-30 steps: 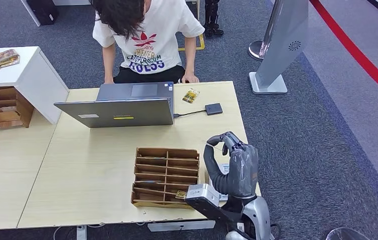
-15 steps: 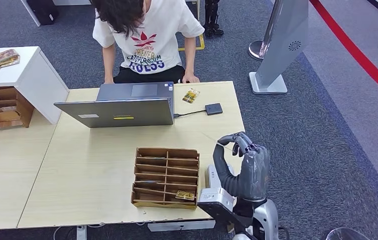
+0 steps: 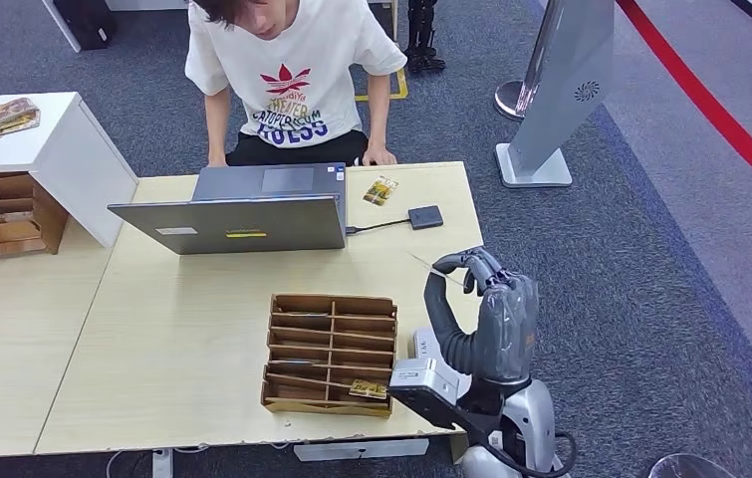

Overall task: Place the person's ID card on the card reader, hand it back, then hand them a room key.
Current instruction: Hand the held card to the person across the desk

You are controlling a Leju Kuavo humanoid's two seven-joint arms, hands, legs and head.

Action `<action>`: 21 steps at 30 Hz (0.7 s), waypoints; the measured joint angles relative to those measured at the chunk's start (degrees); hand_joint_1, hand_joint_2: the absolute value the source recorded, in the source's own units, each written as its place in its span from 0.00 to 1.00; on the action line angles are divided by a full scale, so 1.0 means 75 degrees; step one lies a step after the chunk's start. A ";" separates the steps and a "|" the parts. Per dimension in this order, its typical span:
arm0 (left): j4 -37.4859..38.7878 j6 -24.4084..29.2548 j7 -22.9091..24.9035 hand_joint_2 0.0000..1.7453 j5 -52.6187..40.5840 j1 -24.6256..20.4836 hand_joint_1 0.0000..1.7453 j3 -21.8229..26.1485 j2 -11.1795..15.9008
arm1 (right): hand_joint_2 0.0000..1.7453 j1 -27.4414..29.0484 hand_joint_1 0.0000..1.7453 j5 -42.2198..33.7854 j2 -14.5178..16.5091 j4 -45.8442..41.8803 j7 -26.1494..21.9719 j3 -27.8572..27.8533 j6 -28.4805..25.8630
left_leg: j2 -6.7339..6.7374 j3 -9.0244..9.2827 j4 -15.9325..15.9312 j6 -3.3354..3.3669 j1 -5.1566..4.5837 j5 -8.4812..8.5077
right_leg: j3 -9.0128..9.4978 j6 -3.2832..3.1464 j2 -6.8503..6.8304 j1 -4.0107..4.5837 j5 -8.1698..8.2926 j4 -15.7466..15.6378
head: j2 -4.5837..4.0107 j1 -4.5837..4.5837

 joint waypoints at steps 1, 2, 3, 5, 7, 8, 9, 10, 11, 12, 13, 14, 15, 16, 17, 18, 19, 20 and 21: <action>0.0000 -0.0004 0.0000 0.00 -0.0014 0.0000 0.00 -0.0004 0.0000 | 1.00 -0.0028 1.00 0.0043 0.0000 0.0027 0.0017 -0.0007 0.0026 | 0.0000 0.0000 0.0000 0.0000 0.0000 0.0000 | 0.0000 0.0000 0.0000 0.0000 0.0000 0.0000 | 0.0000 0.0000; 0.0000 -0.0009 0.0000 0.00 -0.0034 -0.0001 0.00 -0.0007 0.0000 | 1.00 -0.0064 1.00 0.0098 0.0000 0.0059 0.0032 -0.0012 0.0064 | 0.0000 -0.0001 0.0000 0.0000 0.0000 0.0000 | 0.0000 0.0000 -0.0001 0.0000 0.0000 0.0000 | 0.0000 0.0000; 0.0000 -0.0020 0.0000 0.00 -0.0067 -0.0005 0.00 -0.0014 0.0000 | 1.00 -0.0130 1.00 0.0154 0.0000 0.0107 0.0050 -0.0017 0.0113 | 0.0001 -0.0001 0.0000 0.0000 0.0000 0.0000 | 0.0000 -0.0001 0.0000 0.0000 0.0001 0.0000 | 0.0000 0.0000; 0.0000 -0.0070 0.0009 0.00 -0.0187 -0.0027 0.00 -0.0045 0.0000 | 1.00 -0.0398 1.00 0.0235 0.0007 0.0285 0.0118 -0.0020 0.0293 | 0.0004 0.0000 0.0000 0.0000 0.0000 0.0001 | -0.0001 -0.0002 0.0004 0.0000 0.0005 0.0001 | 0.0000 -0.0001; 0.0000 -0.0158 0.0055 0.00 -0.0414 -0.0091 0.00 -0.0076 0.0000 | 1.00 -0.0850 1.00 0.0332 0.0050 0.0590 0.0269 -0.0018 0.0581 | 0.0007 0.0000 0.0000 -0.0003 0.0000 0.0008 | -0.0001 0.0000 0.0006 0.0000 0.0011 0.0001 | 0.0000 0.0000; 0.0000 -0.0207 0.0096 0.00 -0.0563 -0.0139 0.00 -0.0085 0.0000 | 1.00 -0.1123 1.00 0.0396 0.0098 0.0804 0.0370 -0.0018 0.0742 | 0.0007 0.0000 0.0000 -0.0004 0.0001 0.0014 | -0.0001 0.0002 0.0006 0.0000 0.0015 0.0002 | 0.0000 0.0000; 0.0000 -0.0257 0.0136 0.00 -0.0702 -0.0193 0.00 -0.0095 0.0000 | 1.00 -0.1400 1.00 0.0458 0.0154 0.1037 0.0468 -0.0017 0.0885 | 0.0005 -0.0001 0.0000 -0.0004 0.0001 0.0020 | -0.0002 0.0002 0.0005 0.0000 0.0019 0.0002 | 0.0000 0.0001; 0.0000 -0.0298 0.0174 0.00 -0.0820 -0.0245 0.00 -0.0107 0.0000 | 1.00 -0.1668 1.00 0.0506 0.0215 0.1277 0.0546 -0.0017 0.1004 | 0.0003 -0.0001 0.0000 -0.0004 0.0002 0.0026 | -0.0002 0.0002 0.0004 0.0000 0.0022 0.0002 | 0.0000 0.0000; 0.0000 -0.0323 0.0202 0.00 -0.0897 -0.0290 0.00 -0.0121 0.0000 | 1.00 -0.1900 1.00 0.0534 0.0272 0.1495 0.0595 -0.0017 0.1076 | 0.0001 -0.0001 0.0000 -0.0003 0.0002 0.0030 | -0.0002 0.0001 0.0002 0.0000 0.0025 0.0002 | 0.0000 0.0000; 0.0000 -0.0337 0.0222 0.00 -0.0936 -0.0326 0.00 -0.0134 0.0000 | 1.00 -0.2086 1.00 0.0549 0.0320 0.1675 0.0619 -0.0016 0.1115 | 0.0000 -0.0002 0.0000 -0.0002 0.0002 0.0033 | -0.0001 0.0000 0.0001 0.0000 0.0027 0.0003 | 0.0000 0.0000; 0.0000 -0.0342 0.0238 0.00 -0.0959 -0.0352 0.00 -0.0145 0.0000 | 1.00 -0.2236 1.00 0.0557 0.0361 0.1830 0.0636 -0.0015 0.1140 | -0.0001 -0.0002 0.0000 -0.0003 0.0002 0.0034 | -0.0001 -0.0001 0.0000 0.0000 0.0029 0.0004 | 0.0000 0.0000; 0.0000 -0.0343 0.0248 0.00 -0.0971 -0.0371 0.00 -0.0154 0.0000 | 1.00 -0.2350 1.00 0.0561 0.0397 0.1960 0.0653 -0.0015 0.1151 | -0.0001 -0.0002 0.0000 -0.0004 0.0002 0.0035 | -0.0001 -0.0002 0.0001 0.0000 0.0030 0.0005 | 0.0000 0.0000; 0.0000 -0.0344 0.0254 0.00 -0.0977 -0.0383 0.00 -0.0164 0.0000 | 1.00 -0.2437 1.00 0.0562 0.0425 0.2067 0.0667 -0.0015 0.1158 | -0.0001 -0.0002 0.0000 -0.0004 0.0002 0.0035 | -0.0002 -0.0003 0.0001 0.0000 0.0031 0.0005 | 0.0000 0.0000; 0.0000 -0.0344 0.0254 0.00 -0.0980 -0.0392 0.00 -0.0173 0.0000 | 1.00 -0.2504 1.00 0.0563 0.0446 0.2158 0.0678 -0.0015 0.1161 | -0.0001 -0.0002 0.0000 -0.0004 0.0002 0.0035 | -0.0002 -0.0003 0.0001 0.0000 0.0031 0.0005 | 0.0000 0.0001; 0.0000 -0.0344 0.0254 0.00 -0.0981 -0.0396 0.00 -0.0181 0.0000 | 1.00 -0.2552 1.00 0.0563 0.0464 0.2233 0.0682 -0.0015 0.1161 | -0.0001 -0.0003 0.0000 -0.0004 0.0002 0.0035 | -0.0002 -0.0003 0.0001 0.0000 0.0031 0.0005 | 0.0000 0.0001; 0.0000 -0.0344 0.0254 0.00 -0.0981 -0.0399 0.00 -0.0187 0.0000 | 1.00 -0.2586 1.00 0.0563 0.0479 0.2294 0.0683 -0.0015 0.1161 | -0.0001 -0.0003 0.0000 -0.0004 0.0001 0.0034 | -0.0002 -0.0003 0.0001 0.0000 0.0031 0.0005 | 0.0000 0.0001; 0.0000 -0.0344 0.0254 0.00 -0.0981 -0.0401 0.00 -0.0190 0.0000 | 1.00 -0.2606 1.00 0.0564 0.0492 0.2342 0.0683 -0.0015 0.1161 | -0.0001 -0.0004 0.0000 -0.0004 0.0001 0.0034 | -0.0003 -0.0003 0.0001 0.0000 0.0031 0.0004 | 0.0000 0.0001; 0.0000 -0.0344 0.0254 0.00 -0.0986 -0.0402 0.00 -0.0191 0.0000 | 1.00 -0.2618 1.00 0.0577 0.0501 0.2378 0.0688 -0.0015 0.1161 | -0.0001 -0.0005 0.0000 -0.0004 0.0001 0.0034 | -0.0003 -0.0003 0.0001 0.0000 0.0031 0.0004 | 0.0000 0.0001; 0.0000 -0.0347 0.0254 0.00 -0.1002 -0.0402 0.00 -0.0191 0.0000 | 1.00 -0.2630 1.00 0.0616 0.0509 0.2409 0.0705 -0.0014 0.1161 | -0.0001 -0.0007 0.0000 -0.0004 0.0001 0.0033 | -0.0004 -0.0003 0.0000 0.0000 0.0031 0.0004 | 0.0000 0.0001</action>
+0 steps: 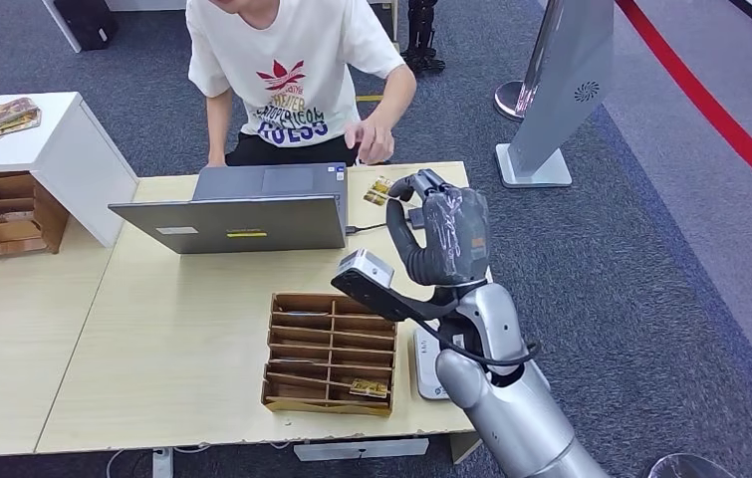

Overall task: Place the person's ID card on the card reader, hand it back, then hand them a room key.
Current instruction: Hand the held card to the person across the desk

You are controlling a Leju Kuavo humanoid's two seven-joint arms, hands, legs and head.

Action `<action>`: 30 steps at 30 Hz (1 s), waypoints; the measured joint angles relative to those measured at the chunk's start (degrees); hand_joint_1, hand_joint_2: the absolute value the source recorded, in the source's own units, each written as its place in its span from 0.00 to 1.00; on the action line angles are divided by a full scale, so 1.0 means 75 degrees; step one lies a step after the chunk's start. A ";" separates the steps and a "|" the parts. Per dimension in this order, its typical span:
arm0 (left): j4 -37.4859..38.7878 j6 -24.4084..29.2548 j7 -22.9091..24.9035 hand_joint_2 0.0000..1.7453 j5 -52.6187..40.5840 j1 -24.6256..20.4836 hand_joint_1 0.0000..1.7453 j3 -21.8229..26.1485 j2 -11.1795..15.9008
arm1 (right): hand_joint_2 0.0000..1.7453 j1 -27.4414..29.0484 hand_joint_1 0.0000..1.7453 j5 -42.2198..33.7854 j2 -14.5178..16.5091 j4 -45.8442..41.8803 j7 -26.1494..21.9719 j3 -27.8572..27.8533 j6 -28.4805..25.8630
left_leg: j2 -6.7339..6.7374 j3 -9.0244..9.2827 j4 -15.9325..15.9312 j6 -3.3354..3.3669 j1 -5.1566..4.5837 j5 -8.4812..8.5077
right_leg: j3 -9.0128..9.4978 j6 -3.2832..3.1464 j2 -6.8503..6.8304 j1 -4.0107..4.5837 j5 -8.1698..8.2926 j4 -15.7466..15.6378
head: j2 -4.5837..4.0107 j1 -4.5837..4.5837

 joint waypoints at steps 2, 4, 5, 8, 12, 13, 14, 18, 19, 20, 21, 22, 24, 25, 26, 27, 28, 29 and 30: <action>0.0000 -0.0028 0.0008 0.00 -0.0093 -0.0006 0.00 0.0000 0.0000 | 1.00 -0.0083 1.00 0.0158 0.0015 0.0093 0.0096 0.0004 0.0033 | 0.0001 -0.0002 0.0000 0.0000 0.0000 0.0000 | -0.0002 0.0000 0.0000 0.0000 0.0001 0.0000 | 0.0000 0.0000; 0.0000 -0.0087 0.0047 0.00 -0.0265 -0.0031 0.00 0.0000 0.0000 | 1.00 -0.0314 1.00 0.0326 0.0062 0.0306 0.0264 0.0015 0.0151 | 0.0004 -0.0003 0.0000 0.0000 0.0000 0.0001 | -0.0005 0.0000 0.0002 0.0000 0.0004 0.0000 | 0.0000 0.0000; 0.0000 -0.0123 0.0078 0.00 -0.0363 -0.0059 0.00 -0.0001 0.0000 | 1.00 -0.0488 1.00 0.0390 0.0102 0.0463 0.0350 0.0019 0.0228 | 0.0005 -0.0003 0.0000 0.0001 0.0000 0.0003 | -0.0006 0.0000 0.0002 0.0000 0.0006 0.0001 | 0.0000 0.0000; 0.0000 -0.0247 0.0183 0.00 -0.0695 -0.0177 0.00 -0.0002 -0.0002 | 1.00 -0.1085 1.00 0.0686 0.0280 0.1136 0.0616 0.0030 0.0386 | 0.0003 -0.0004 0.0000 -0.0003 0.0002 0.0016 | -0.0006 -0.0001 0.0001 0.0000 0.0015 0.0002 | 0.0000 0.0000; 0.0000 -0.0361 0.0299 0.00 -0.1017 -0.0318 0.00 -0.0002 -0.0012 | 1.00 -0.1849 1.00 0.1310 0.0528 0.2262 0.0953 0.0085 0.0415 | 0.0002 -0.0002 0.0000 -0.0008 0.0003 0.0027 | -0.0008 -0.0003 0.0001 0.0000 0.0023 0.0006 | 0.0000 0.0000; 0.0000 -0.0372 0.0313 0.00 -0.1057 -0.0342 0.00 -0.0002 -0.0018 | 1.00 -0.1983 1.00 0.1420 0.0578 0.2505 0.1000 0.0101 0.0404 | 0.0001 -0.0002 0.0000 -0.0008 0.0002 0.0029 | -0.0007 -0.0002 0.0001 0.0000 0.0024 0.0007 | 0.0000 0.0000; 0.0000 -0.0381 0.0324 0.00 -0.1091 -0.0361 0.00 -0.0003 -0.0026 | 1.00 -0.2095 1.00 0.1503 0.0624 0.2725 0.1042 0.0114 0.0385 | 0.0000 -0.0003 0.0000 -0.0007 0.0002 0.0029 | -0.0008 -0.0002 0.0001 0.0000 0.0024 0.0007 | 0.0000 0.0001; 0.0000 -0.0404 0.0341 0.00 -0.1183 -0.0408 0.00 -0.0003 -0.0055 | 1.00 -0.2410 0.96 0.1718 0.0791 0.3452 0.1187 0.0145 0.0317 | 0.0001 -0.0004 0.0000 -0.0007 0.0002 0.0028 | -0.0008 -0.0001 0.0001 0.0000 0.0024 0.0006 | 0.0000 0.0000; 0.0000 -0.0406 0.0342 0.00 -0.1194 -0.0412 0.00 -0.0003 -0.0063 | 1.00 -0.2463 0.73 0.1770 0.0823 0.3599 0.1221 0.0152 0.0308 | 0.0000 -0.0004 0.0000 -0.0007 0.0001 0.0028 | -0.0008 -0.0001 0.0001 0.0000 0.0024 0.0006 | 0.0000 0.0000; 0.0000 -0.0407 0.0344 0.00 -0.1202 -0.0414 0.00 -0.0003 -0.0070 | 1.00 -0.2503 0.48 0.1826 0.0852 0.3737 0.1251 0.0160 0.0296 | 0.0000 -0.0005 0.0000 -0.0007 0.0001 0.0028 | -0.0009 -0.0001 0.0001 0.0000 0.0024 0.0006 | 0.0000 0.0001; 0.0000 -0.0408 0.0345 0.00 -0.1206 -0.0414 0.00 -0.0003 -0.0074 | 1.00 -0.2534 0.23 0.1875 0.0876 0.3863 0.1274 0.0166 0.0282 | 0.0000 -0.0006 0.0001 -0.0007 0.0001 0.0028 | -0.0009 -0.0001 0.0001 0.0000 0.0024 0.0005 | 0.0000 0.0001; 0.0000 -0.0410 0.0346 0.00 -0.1206 -0.0414 0.00 -0.0003 -0.0077 | 1.00 -0.2555 0.02 0.1919 0.0897 0.3972 0.1282 0.0174 0.0268 | 0.0000 -0.0006 0.0001 -0.0007 0.0001 0.0028 | -0.0010 -0.0001 0.0001 0.0000 0.0024 0.0005 | 0.0000 0.0000; 0.0000 -0.0412 0.0347 0.00 -0.1199 -0.0414 0.00 -0.0003 -0.0079 | 1.00 -0.2585 0.00 0.1976 0.0935 0.4162 0.1290 0.0191 0.0254 | 0.0000 -0.0007 0.0001 -0.0008 0.0001 0.0027 | -0.0011 0.0000 0.0001 0.0000 0.0024 0.0005 | 0.0000 -0.0001; 0.0000 -0.0412 0.0347 0.00 -0.1193 -0.0413 0.00 -0.0003 -0.0079 | 1.00 -0.2596 0.00 0.1993 0.0953 0.4246 0.1293 0.0201 0.0256 | 0.0000 -0.0007 0.0001 -0.0008 0.0001 0.0027 | -0.0011 0.0000 0.0001 0.0000 0.0024 0.0005 | 0.0000 -0.0001; 0.0000 -0.0412 0.0347 0.00 -0.1187 -0.0413 0.00 -0.0003 -0.0082 | 1.00 -0.2606 0.00 0.1999 0.0967 0.4317 0.1295 0.0210 0.0261 | 0.0000 -0.0007 0.0001 -0.0008 0.0001 0.0027 | -0.0012 0.0000 0.0001 0.0000 0.0024 0.0005 | 0.0000 -0.0001; 0.0000 -0.0411 0.0347 0.00 -0.1182 -0.0413 0.00 -0.0003 -0.0084 | 1.00 -0.2611 0.00 0.2001 0.0978 0.4377 0.1295 0.0217 0.0264 | 0.0000 -0.0007 0.0001 -0.0008 0.0001 0.0027 | -0.0012 0.0000 0.0001 0.0000 0.0024 0.0005 | 0.0000 0.0000; 0.0000 -0.0411 0.0347 0.00 -0.1178 -0.0412 0.00 -0.0003 -0.0089 | 1.00 -0.2614 0.00 0.2002 0.0989 0.4427 0.1295 0.0224 0.0268 | 0.0000 -0.0007 0.0001 -0.0008 0.0001 0.0027 | -0.0012 0.0000 0.0001 0.0000 0.0024 0.0005 | 0.0000 0.0000; 0.0000 -0.0411 0.0347 0.00 -0.1175 -0.0412 0.00 -0.0003 -0.0093 | 1.00 -0.2615 0.00 0.2002 0.0999 0.4472 0.1296 0.0228 0.0269 | 0.0000 -0.0007 0.0001 -0.0008 0.0001 0.0027 | -0.0012 0.0000 0.0000 0.0000 0.0024 0.0005 | 0.0000 0.0001; 0.0000 -0.0411 0.0347 0.00 -0.1173 -0.0412 0.00 -0.0003 -0.0098 | 1.00 -0.2618 0.00 0.2002 0.1009 0.4511 0.1297 0.0231 0.0270 | 0.0001 -0.0007 0.0001 -0.0008 0.0001 0.0027 | -0.0013 0.0000 0.0000 0.0000 0.0024 0.0005 | 0.0000 0.0001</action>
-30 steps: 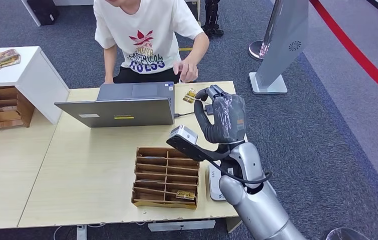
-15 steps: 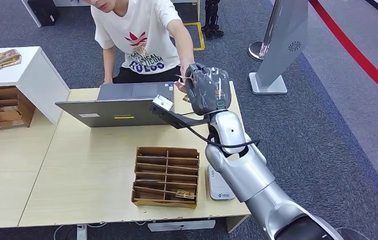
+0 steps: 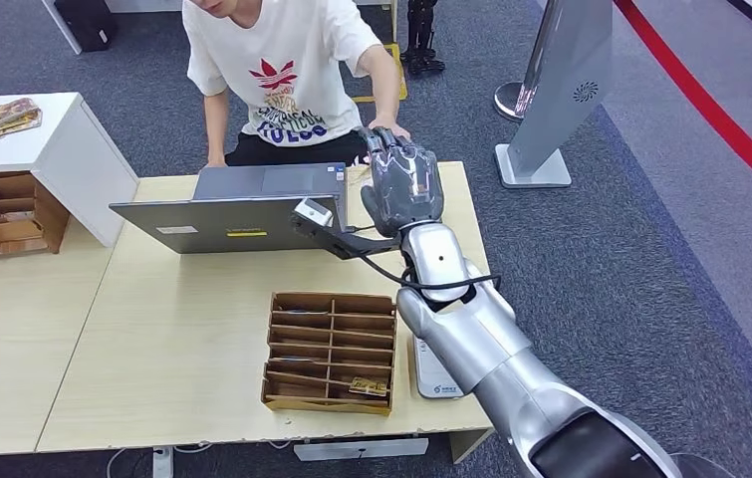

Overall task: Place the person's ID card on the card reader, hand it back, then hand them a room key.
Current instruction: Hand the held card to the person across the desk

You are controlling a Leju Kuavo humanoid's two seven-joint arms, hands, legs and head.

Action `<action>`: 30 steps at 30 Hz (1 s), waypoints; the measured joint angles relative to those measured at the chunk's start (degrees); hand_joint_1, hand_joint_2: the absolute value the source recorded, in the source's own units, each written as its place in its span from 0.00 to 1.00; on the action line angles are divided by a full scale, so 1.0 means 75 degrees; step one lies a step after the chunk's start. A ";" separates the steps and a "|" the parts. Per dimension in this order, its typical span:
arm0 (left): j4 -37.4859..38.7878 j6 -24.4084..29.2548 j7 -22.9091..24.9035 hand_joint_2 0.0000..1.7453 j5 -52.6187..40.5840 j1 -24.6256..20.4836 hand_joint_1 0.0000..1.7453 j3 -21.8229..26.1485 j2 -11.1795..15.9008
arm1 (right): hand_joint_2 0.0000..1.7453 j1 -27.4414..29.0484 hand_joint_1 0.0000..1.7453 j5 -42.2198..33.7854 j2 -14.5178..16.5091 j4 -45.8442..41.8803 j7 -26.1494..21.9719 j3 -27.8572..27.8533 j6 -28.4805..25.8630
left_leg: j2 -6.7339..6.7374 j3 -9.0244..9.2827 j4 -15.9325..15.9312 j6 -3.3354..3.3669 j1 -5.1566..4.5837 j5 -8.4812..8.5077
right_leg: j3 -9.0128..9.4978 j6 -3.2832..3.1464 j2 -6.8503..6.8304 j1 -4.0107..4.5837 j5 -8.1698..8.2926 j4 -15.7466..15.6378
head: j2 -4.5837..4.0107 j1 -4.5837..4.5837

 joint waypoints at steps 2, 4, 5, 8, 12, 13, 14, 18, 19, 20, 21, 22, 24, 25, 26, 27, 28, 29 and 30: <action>0.0000 0.0000 0.0000 0.00 0.0001 0.0000 0.00 0.0000 -0.0009 | 1.00 -0.0005 0.00 0.0000 0.0012 0.0065 0.0001 0.0005 0.0000 | 0.0000 0.0000 0.0000 0.0000 0.0000 0.0000 | 0.0000 0.0000 0.0000 0.0000 0.0000 0.0000 | 0.0000 0.0000; 0.0000 0.0000 0.0000 0.00 0.0001 0.0000 0.00 0.0000 -0.0014 | 1.00 -0.0013 0.00 -0.0001 0.0018 0.0117 0.0001 0.0009 -0.0001 | 0.0000 0.0000 0.0000 0.0000 0.0000 0.0000 | 0.0000 0.0000 0.0000 0.0000 0.0000 0.0000 | 0.0000 0.0000; 0.0000 0.0000 0.0000 0.00 0.0001 0.0000 0.00 0.0000 -0.0014 | 1.00 -0.0016 0.00 -0.0001 0.0020 0.0136 0.0001 0.0011 -0.0001 | 0.0000 0.0000 0.0000 0.0000 0.0000 0.0000 | 0.0000 0.0000 0.0000 0.0000 0.0000 0.0000 | 0.0000 -0.0001; 0.0000 0.0002 0.0000 0.00 0.0001 0.0001 0.00 0.0000 -0.0014 | 1.00 -0.0023 0.00 -0.0001 0.0026 0.0179 0.0001 0.0014 -0.0001 | 0.0000 0.0000 0.0000 0.0000 0.0000 0.0000 | 0.0000 0.0000 0.0000 0.0000 0.0000 0.0000 | 0.0000 -0.0001; 0.0000 0.0003 0.0000 0.00 0.0004 0.0001 0.00 0.0000 -0.0015 | 1.00 -0.0028 0.00 0.0001 0.0030 0.0222 0.0001 0.0020 0.0005 | 0.0000 0.0000 0.0000 0.0000 0.0000 0.0000 | 0.0000 0.0000 0.0000 0.0000 0.0000 0.0000 | 0.0000 -0.0001; 0.0000 0.0003 0.0000 0.00 0.0007 0.0000 0.00 0.0000 -0.0014 | 1.00 -0.0028 0.00 0.0002 0.0030 0.0229 0.0001 0.0020 0.0020 | 0.0000 0.0000 0.0000 0.0000 0.0000 0.0000 | 0.0000 0.0000 0.0000 0.0000 0.0000 0.0000 | 0.0000 -0.0001; 0.0000 0.0003 0.0000 0.00 0.0015 0.0001 0.00 0.0000 -0.0014 | 1.00 -0.0029 0.00 0.0007 0.0031 0.0240 0.0001 0.0022 0.0044 | 0.0000 0.0000 0.0000 0.0000 0.0000 0.0000 | 0.0000 0.0000 0.0000 0.0000 0.0000 0.0000 | 0.0000 -0.0001; 0.0000 0.0007 0.0000 0.00 0.0094 0.0004 0.00 0.0001 -0.0016 | 0.25 -0.0024 0.00 -0.0034 0.0060 0.0304 -0.0064 0.0032 0.0257 | 0.0001 0.0000 0.0000 0.0000 0.0000 0.0000 | 0.0000 0.0000 0.0000 0.0000 0.0000 0.0000 | 0.0000 -0.0001; 0.0000 0.0012 -0.0001 0.00 0.0127 0.0006 0.00 0.0002 -0.0016 | 0.00 -0.0013 0.00 -0.0132 0.0079 0.0313 -0.0149 0.0033 0.0323 | 0.0001 0.0000 0.0000 0.0000 0.0000 0.0000 | 0.0000 0.0000 0.0001 0.0000 0.0000 0.0000 | 0.0000 -0.0001; 0.0000 0.0018 -0.0003 0.00 0.0165 0.0009 0.00 0.0003 -0.0016 | 0.00 0.0012 0.00 -0.0299 0.0103 0.0308 -0.0283 0.0033 0.0400 | 0.0001 0.0000 0.0000 0.0000 0.0000 0.0000 | -0.0001 0.0000 0.0001 0.0000 0.0000 0.0000 | 0.0000 -0.0001; 0.0000 0.0026 -0.0006 0.00 0.0205 0.0012 0.00 0.0002 -0.0016 | 0.00 0.0061 0.00 -0.0535 0.0128 0.0268 -0.0453 0.0032 0.0492 | 0.0001 0.0000 0.0000 0.0000 0.0001 0.0000 | -0.0001 0.0000 0.0001 0.0000 0.0000 0.0000 | 0.0000 0.0000; 0.0000 0.0037 -0.0012 0.00 0.0246 0.0018 0.00 0.0002 -0.0016 | 0.00 0.0142 0.00 -0.0832 0.0157 0.0188 -0.0638 0.0031 0.0595 | 0.0001 0.0000 0.0000 0.0000 0.0001 0.0000 | -0.0001 0.0000 0.0001 0.0000 0.0000 0.0000 | 0.0000 0.0000; 0.0000 0.0072 -0.0033 0.00 0.0357 0.0037 0.00 0.0002 -0.0015 | 0.00 0.0421 0.00 -0.1651 0.0221 -0.0157 -0.1079 0.0031 0.0866 | 0.0001 0.0000 -0.0001 0.0000 0.0002 -0.0001 | -0.0002 0.0000 0.0001 0.0001 -0.0001 0.0000 | 0.0000 -0.0001; 0.0000 0.0111 -0.0058 0.00 0.0444 0.0056 0.00 0.0006 -0.0014 | 0.00 0.0631 0.00 -0.2230 0.0251 -0.0432 -0.1382 0.0030 0.1085 | 0.0001 0.0000 -0.0001 -0.0001 0.0002 -0.0002 | -0.0002 0.0000 0.0001 0.0001 -0.0003 0.0000 | 0.0000 -0.0002; 0.0000 0.0169 -0.0093 0.00 0.0557 0.0086 0.00 0.0016 -0.0013 | 0.00 0.0917 0.00 -0.3029 0.0275 -0.0810 -0.1786 0.0024 0.1392 | 0.0000 0.0000 -0.0001 -0.0002 0.0003 -0.0005 | -0.0003 0.0000 0.0001 0.0001 -0.0006 0.0000 | 0.0000 -0.0001; 0.0000 0.0244 -0.0144 0.00 0.0685 0.0129 0.00 0.0036 -0.0012 | 0.00 0.1275 0.00 -0.3988 0.0287 -0.1281 -0.2202 0.0027 0.1689 | -0.0001 0.0000 -0.0001 -0.0003 0.0004 -0.0009 | -0.0005 -0.0001 0.0001 0.0001 -0.0010 -0.0001 | 0.0000 -0.0001; 0.0000 0.0326 -0.0207 0.00 0.0812 0.0184 0.00 0.0066 -0.0011 | 0.00 0.1704 0.00 -0.4994 0.0279 -0.1831 -0.2556 0.0049 0.1923 | -0.0003 0.0000 -0.0002 -0.0003 0.0004 -0.0014 | -0.0005 -0.0001 0.0000 0.0002 -0.0015 -0.0003 | 0.0000 -0.0001; 0.0000 0.0407 -0.0279 0.00 0.0926 0.0253 0.00 0.0105 -0.0009 | 0.00 0.2167 0.00 -0.5945 0.0233 -0.2441 -0.2783 0.0100 0.2043 | -0.0006 -0.0001 -0.0002 -0.0001 0.0004 -0.0020 | -0.0006 0.0001 -0.0002 0.0002 -0.0022 -0.0004 | 0.0000 -0.0002; 0.0000 0.0480 -0.0357 0.00 0.1025 0.0331 0.00 0.0150 -0.0005 | 0.00 0.2619 0.00 -0.6735 0.0140 -0.3060 -0.2880 0.0180 0.2036 | -0.0008 -0.0002 -0.0002 0.0002 0.0003 -0.0027 | -0.0005 0.0004 -0.0004 0.0002 -0.0029 -0.0006 | 0.0000 -0.0003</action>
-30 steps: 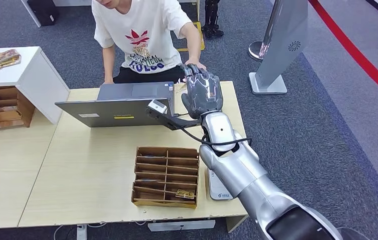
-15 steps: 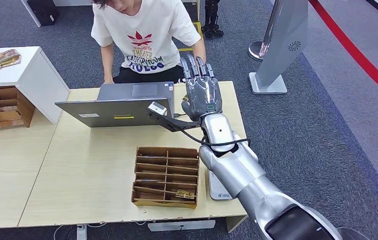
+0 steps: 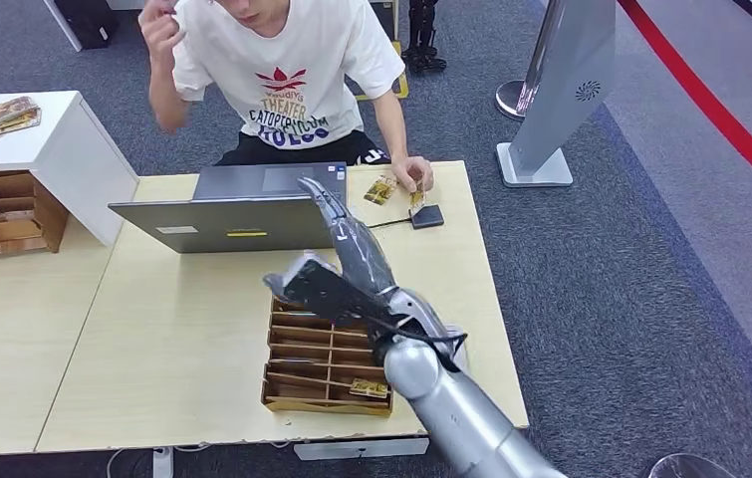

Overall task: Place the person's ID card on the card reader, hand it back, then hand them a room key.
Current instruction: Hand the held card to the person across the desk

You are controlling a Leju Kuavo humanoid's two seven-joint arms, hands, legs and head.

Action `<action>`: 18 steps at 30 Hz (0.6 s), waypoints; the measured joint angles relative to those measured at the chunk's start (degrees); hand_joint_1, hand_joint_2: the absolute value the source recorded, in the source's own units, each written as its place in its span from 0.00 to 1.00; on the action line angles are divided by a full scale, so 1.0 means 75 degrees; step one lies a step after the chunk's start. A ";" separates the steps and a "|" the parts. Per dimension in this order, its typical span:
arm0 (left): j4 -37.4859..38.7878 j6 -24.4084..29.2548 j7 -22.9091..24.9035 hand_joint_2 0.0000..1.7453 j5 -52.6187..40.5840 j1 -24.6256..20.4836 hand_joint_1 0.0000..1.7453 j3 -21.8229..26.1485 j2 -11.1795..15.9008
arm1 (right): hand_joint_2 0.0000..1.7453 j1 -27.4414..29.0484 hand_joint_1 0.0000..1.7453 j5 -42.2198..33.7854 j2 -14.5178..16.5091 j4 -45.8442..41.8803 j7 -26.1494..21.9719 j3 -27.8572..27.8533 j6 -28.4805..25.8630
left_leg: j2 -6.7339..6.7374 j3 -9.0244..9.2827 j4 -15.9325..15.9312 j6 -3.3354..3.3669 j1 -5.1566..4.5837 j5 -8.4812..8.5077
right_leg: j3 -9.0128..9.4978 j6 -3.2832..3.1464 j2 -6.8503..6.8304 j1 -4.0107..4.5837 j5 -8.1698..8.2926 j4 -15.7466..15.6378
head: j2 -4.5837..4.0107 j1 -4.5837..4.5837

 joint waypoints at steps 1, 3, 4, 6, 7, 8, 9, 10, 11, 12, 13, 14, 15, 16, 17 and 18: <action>0.0000 0.0063 -0.0070 0.00 0.0085 0.0085 0.00 0.0043 0.0005 | 0.00 0.0418 0.00 -0.0617 -0.0133 -0.0576 -0.0032 0.0086 -0.0037 | -0.0002 -0.0001 0.0000 0.0003 -0.0002 -0.0006 | 0.0000 0.0004 -0.0002 0.0000 -0.0006 -0.0001 | 0.0000 0.0003; 0.0000 0.0163 -0.0185 0.00 0.0230 0.0246 0.00 0.0132 0.0023 | 0.00 0.1104 0.00 -0.1588 -0.0473 -0.1552 -0.0136 0.0209 -0.0053 | 0.0000 -0.0004 0.0000 0.0004 -0.0005 -0.0016 | 0.0000 0.0009 -0.0001 -0.0001 -0.0010 -0.0005 | 0.0000 0.0004; 0.0000 0.0200 -0.0224 0.00 0.0287 0.0310 0.00 0.0176 0.0036 | 0.00 0.1387 0.00 -0.1965 -0.0634 -0.1936 -0.0212 0.0233 -0.0001 | 0.0002 -0.0004 0.0000 0.0005 -0.0007 -0.0020 | -0.0001 0.0009 0.0000 -0.0002 -0.0010 -0.0006 | 0.0000 0.0003; 0.0000 0.0253 -0.0278 0.00 0.0383 0.0402 0.00 0.0262 0.0058 | 0.00 0.1882 0.00 -0.2607 -0.0917 -0.2606 -0.0377 0.0249 0.0207 | 0.0004 -0.0004 0.0001 0.0009 -0.0008 -0.0027 | 0.0000 0.0010 0.0001 -0.0002 -0.0010 -0.0009 | 0.0000 0.0002; 0.0000 0.0270 -0.0293 0.00 0.0418 0.0432 0.00 0.0293 0.0066 | 0.00 0.2073 0.00 -0.2835 -0.1023 -0.2852 -0.0439 0.0249 0.0325 | 0.0004 -0.0004 0.0001 0.0012 -0.0009 -0.0029 | 0.0001 0.0010 0.0000 -0.0002 -0.0010 -0.0010 | 0.0000 0.0002; 0.0000 0.0279 -0.0301 0.00 0.0441 0.0452 0.00 0.0312 0.0071 | 0.00 0.2207 0.00 -0.2987 -0.1097 -0.3022 -0.0481 0.0249 0.0413 | 0.0004 -0.0004 0.0001 0.0013 -0.0009 -0.0030 | 0.0001 0.0010 0.0000 -0.0002 -0.0010 -0.0011 | 0.0000 0.0002; 0.0000 0.0282 -0.0303 0.00 0.0454 0.0463 0.00 0.0321 0.0073 | 0.00 0.2283 0.00 -0.3062 -0.1140 -0.3112 -0.0502 0.0249 0.0466 | 0.0004 -0.0004 0.0001 0.0014 -0.0009 -0.0031 | 0.0001 0.0010 0.0000 -0.0002 -0.0010 -0.0011 | 0.0000 0.0001; 0.0000 0.0284 -0.0305 0.00 0.0458 0.0466 0.00 0.0325 0.0074 | 0.00 0.2311 0.00 -0.3092 -0.1158 -0.3151 -0.0511 0.0249 0.0487 | 0.0004 -0.0004 0.0001 0.0014 -0.0009 -0.0031 | 0.0001 0.0010 0.0000 -0.0002 -0.0010 -0.0011 | 0.0000 0.0001; 0.0000 0.0284 -0.0306 0.00 0.0462 0.0467 0.00 0.0326 0.0074 | 0.00 0.2319 0.00 -0.3108 -0.1169 -0.3173 -0.0516 0.0249 0.0499 | 0.0004 -0.0004 0.0001 0.0014 -0.0009 -0.0031 | 0.0001 0.0010 0.0000 -0.0002 -0.0010 -0.0011 | 0.0000 0.0002; 0.0000 0.0285 -0.0307 0.00 0.0472 0.0473 0.00 0.0335 0.0076 | 0.00 0.2362 0.00 -0.3160 -0.1201 -0.3236 -0.0534 0.0249 0.0540 | 0.0004 -0.0004 0.0001 0.0014 -0.0009 -0.0031 | 0.0001 0.0010 0.0000 -0.0002 -0.0010 -0.0011 | 0.0000 0.0002; 0.0000 0.0291 -0.0309 0.00 0.0501 0.0485 0.00 0.0363 0.0084 | 0.00 0.2501 0.00 -0.3310 -0.1287 -0.3413 -0.0593 0.0238 0.0669 | 0.0004 -0.0004 0.0001 0.0014 -0.0009 -0.0030 | 0.0002 0.0010 0.0000 -0.0002 -0.0010 -0.0011 | 0.0000 0.0002; 0.0000 0.0308 -0.0312 0.00 0.0548 0.0500 0.00 0.0401 0.0096 | 0.00 0.2739 0.00 -0.3537 -0.1418 -0.3681 -0.0689 0.0210 0.0906 | 0.0005 -0.0003 0.0001 0.0014 -0.0008 -0.0030 | 0.0002 0.0010 0.0000 -0.0002 -0.0010 -0.0010 | 0.0000 0.0002; 0.0000 0.0327 -0.0314 0.00 0.0596 0.0514 0.00 0.0441 0.0109 | 0.00 0.2995 0.00 -0.3781 -0.1555 -0.3962 -0.0789 0.0175 0.1159 | 0.0005 -0.0002 0.0001 0.0014 -0.0007 -0.0030 | 0.0002 0.0010 0.0000 -0.0002 -0.0010 -0.0009 | 0.0000 0.0001; 0.0000 0.0346 -0.0316 0.00 0.0643 0.0525 0.00 0.0474 0.0123 | 0.00 0.3235 0.00 -0.4011 -0.1682 -0.4217 -0.0879 0.0134 0.1404 | 0.0006 -0.0001 0.0001 0.0014 -0.0006 -0.0030 | 0.0003 0.0010 0.0000 -0.0002 -0.0010 -0.0009 | 0.0000 0.0001; 0.0000 0.0362 -0.0317 0.00 0.0679 0.0532 0.00 0.0490 0.0132 | 0.00 0.3399 0.00 -0.4171 -0.1761 -0.4375 -0.0934 0.0098 0.1590 | 0.0007 0.0000 0.0001 0.0013 -0.0005 -0.0030 | 0.0003 0.0010 0.0001 -0.0002 -0.0010 -0.0008 | 0.0000 0.0001; 0.0000 0.0369 -0.0317 0.00 0.0700 0.0536 0.00 0.0495 0.0137 | 0.00 0.3480 0.00 -0.4270 -0.1801 -0.4442 -0.0955 0.0073 0.1689 | 0.0007 0.0000 0.0001 0.0013 -0.0004 -0.0030 | 0.0003 0.0009 0.0001 -0.0002 -0.0010 -0.0007 | 0.0000 0.0001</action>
